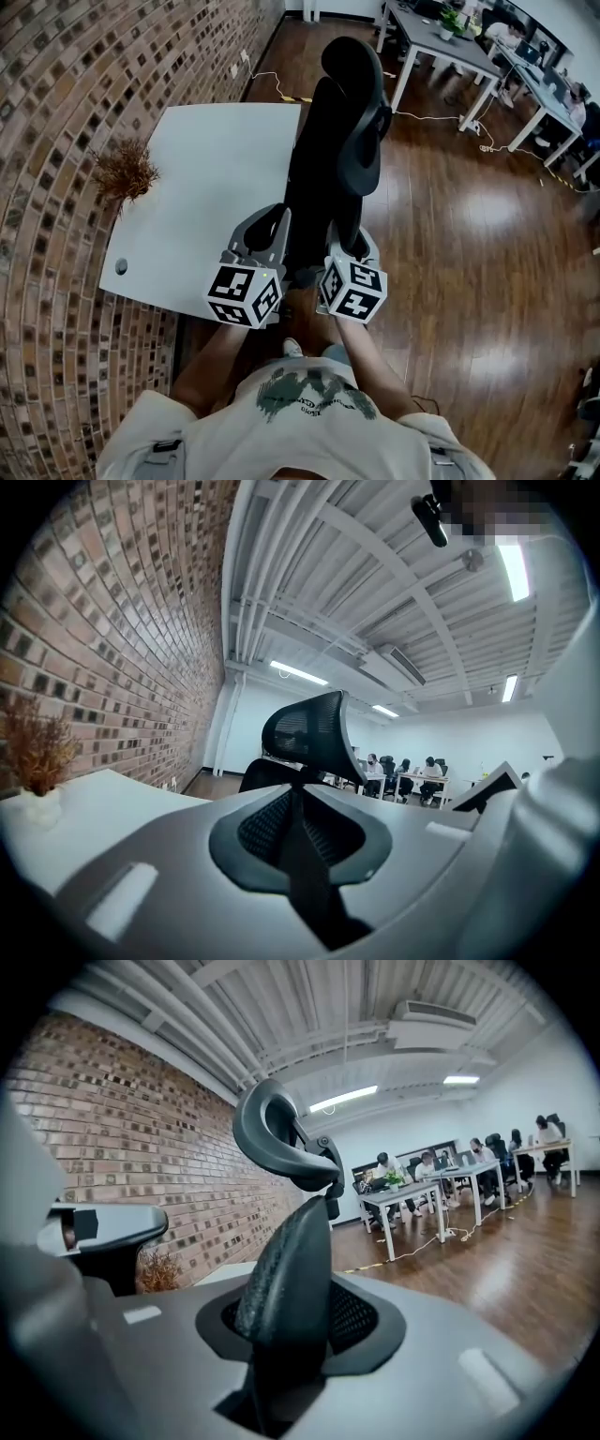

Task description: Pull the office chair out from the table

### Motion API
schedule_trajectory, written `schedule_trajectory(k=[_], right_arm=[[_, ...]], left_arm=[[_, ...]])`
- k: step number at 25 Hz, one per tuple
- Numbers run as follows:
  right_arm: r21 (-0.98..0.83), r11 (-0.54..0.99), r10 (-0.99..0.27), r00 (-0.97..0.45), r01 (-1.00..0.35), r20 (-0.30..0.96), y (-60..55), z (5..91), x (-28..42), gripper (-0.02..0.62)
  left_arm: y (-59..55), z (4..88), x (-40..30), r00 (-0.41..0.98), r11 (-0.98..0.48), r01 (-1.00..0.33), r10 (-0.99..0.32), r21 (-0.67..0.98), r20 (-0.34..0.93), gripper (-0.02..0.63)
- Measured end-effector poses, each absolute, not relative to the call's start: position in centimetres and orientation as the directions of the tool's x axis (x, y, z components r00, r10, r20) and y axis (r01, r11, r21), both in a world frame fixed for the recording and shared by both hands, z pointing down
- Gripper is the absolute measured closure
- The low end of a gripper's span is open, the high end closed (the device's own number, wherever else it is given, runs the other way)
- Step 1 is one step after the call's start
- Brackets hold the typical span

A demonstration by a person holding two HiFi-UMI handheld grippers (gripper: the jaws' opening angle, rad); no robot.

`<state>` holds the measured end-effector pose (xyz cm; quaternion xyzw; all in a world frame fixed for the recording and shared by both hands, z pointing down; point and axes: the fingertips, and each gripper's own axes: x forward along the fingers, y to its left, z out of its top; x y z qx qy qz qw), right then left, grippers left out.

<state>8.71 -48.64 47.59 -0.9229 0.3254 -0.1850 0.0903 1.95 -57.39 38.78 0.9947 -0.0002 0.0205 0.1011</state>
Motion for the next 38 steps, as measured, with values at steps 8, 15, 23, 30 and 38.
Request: schedule_trajectory(k=[8, 15, 23, 30, 38], right_arm=[[-0.288, -0.742, -0.669, 0.693, -0.605, 0.269, -48.4, 47.6, 8.6, 0.443], [-0.278, -0.704, -0.710, 0.664, -0.654, 0.236, -49.0, 47.4, 8.4, 0.426], [-0.262, -0.638, -0.770, 0.593, -0.724, 0.235, -49.9, 47.4, 7.9, 0.390], [-0.266, -0.636, -0.772, 0.590, -0.724, 0.238, -50.2, 47.1, 7.8, 0.390], [-0.269, -0.667, -0.745, 0.613, -0.695, 0.262, -49.7, 47.4, 7.7, 0.410]], left_arm=[[-57.0, 33.4, 5.7, 0.992, -0.992, 0.125, 0.125, 0.024, 0.003, 0.545], [-57.5, 28.3, 9.3, 0.989, -0.982, 0.139, 0.146, -0.130, -0.040, 0.543], [-59.9, 26.8, 15.6, 0.980, -0.976, 0.200, 0.199, -0.088, 0.018, 0.519], [-62.6, 26.8, 20.6, 0.952, -0.947, 0.306, 0.305, -0.097, 0.025, 0.483], [-65.2, 27.4, 25.7, 0.879, -0.875, 0.476, 0.475, -0.087, 0.030, 0.400]])
